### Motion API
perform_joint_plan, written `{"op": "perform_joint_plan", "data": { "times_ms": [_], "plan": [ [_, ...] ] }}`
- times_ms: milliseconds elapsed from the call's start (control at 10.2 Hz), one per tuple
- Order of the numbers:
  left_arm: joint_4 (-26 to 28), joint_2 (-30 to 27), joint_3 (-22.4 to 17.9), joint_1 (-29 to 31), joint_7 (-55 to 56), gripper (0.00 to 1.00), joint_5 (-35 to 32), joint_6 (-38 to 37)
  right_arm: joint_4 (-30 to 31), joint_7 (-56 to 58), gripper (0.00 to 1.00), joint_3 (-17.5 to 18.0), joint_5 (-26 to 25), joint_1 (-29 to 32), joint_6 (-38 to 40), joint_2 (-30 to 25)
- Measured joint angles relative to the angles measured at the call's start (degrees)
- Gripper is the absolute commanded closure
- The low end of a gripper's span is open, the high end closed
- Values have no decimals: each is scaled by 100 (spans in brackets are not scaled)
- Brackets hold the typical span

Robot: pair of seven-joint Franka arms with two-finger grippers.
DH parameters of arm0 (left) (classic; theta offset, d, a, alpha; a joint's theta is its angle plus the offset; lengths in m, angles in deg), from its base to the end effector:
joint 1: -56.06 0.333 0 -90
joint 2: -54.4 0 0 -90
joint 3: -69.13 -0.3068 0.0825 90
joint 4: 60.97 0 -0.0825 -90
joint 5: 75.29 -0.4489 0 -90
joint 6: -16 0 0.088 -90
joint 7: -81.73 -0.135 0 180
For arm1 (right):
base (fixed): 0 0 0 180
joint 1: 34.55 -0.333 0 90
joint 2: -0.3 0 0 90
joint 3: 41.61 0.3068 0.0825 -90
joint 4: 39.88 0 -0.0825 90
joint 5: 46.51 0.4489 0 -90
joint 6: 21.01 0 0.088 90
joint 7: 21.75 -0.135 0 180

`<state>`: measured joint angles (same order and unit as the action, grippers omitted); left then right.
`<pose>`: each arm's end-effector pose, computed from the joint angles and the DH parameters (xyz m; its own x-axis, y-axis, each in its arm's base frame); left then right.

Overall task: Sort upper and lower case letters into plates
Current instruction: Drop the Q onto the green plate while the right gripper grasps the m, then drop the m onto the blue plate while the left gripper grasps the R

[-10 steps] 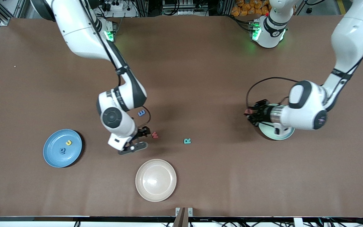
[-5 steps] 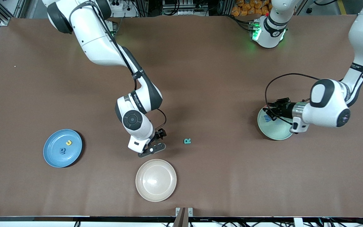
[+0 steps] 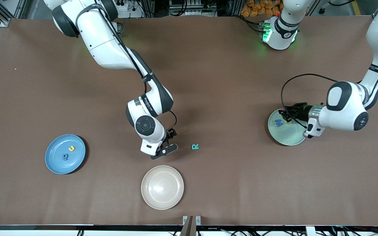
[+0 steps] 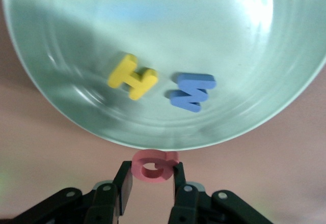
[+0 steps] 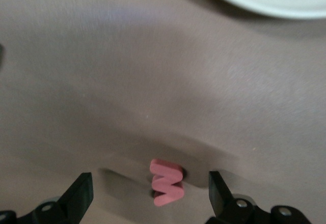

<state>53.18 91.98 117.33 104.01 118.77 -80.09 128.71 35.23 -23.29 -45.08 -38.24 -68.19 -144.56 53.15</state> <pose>0.5784 -0.0308 0.1301 0.6955 0.4322 -0.5740 0.5708 -0.8176 0.0760 0.6633 0.4048 0.1011 0.9020 0.4246 -0.0784 0.4206 -0.9050 -0.0635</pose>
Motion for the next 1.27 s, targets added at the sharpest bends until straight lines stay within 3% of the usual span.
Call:
{"op": "perform_joint_plan", "data": {
  "times_ms": [98,391,489,586,684,977,1271],
  "plan": [
    [5,18,1,15,-36,53,0,-15,63,20,0,0,-1,-25,29,0],
    [24,25,13,-38,-39,44,0,-15,86,88,0,-2,-59,-43,31,-14],
    [29,25,12,-37,-69,28,0,-15,87,91,29,-2,-64,-45,31,-14],
    [31,26,11,-36,-132,8,0,-15,87,97,99,-4,-72,-45,30,-15],
    [31,27,11,-36,-157,0,0,-16,87,99,100,-22,-128,-45,29,-27],
    [39,57,29,-99,-11,0,155,-14,88,133,100,-47,-174,-45,36,-93],
    [15,66,59,-630,785,0,1078,270,90,195,100,-113,-183,-33,56,-135]
  ]
}}
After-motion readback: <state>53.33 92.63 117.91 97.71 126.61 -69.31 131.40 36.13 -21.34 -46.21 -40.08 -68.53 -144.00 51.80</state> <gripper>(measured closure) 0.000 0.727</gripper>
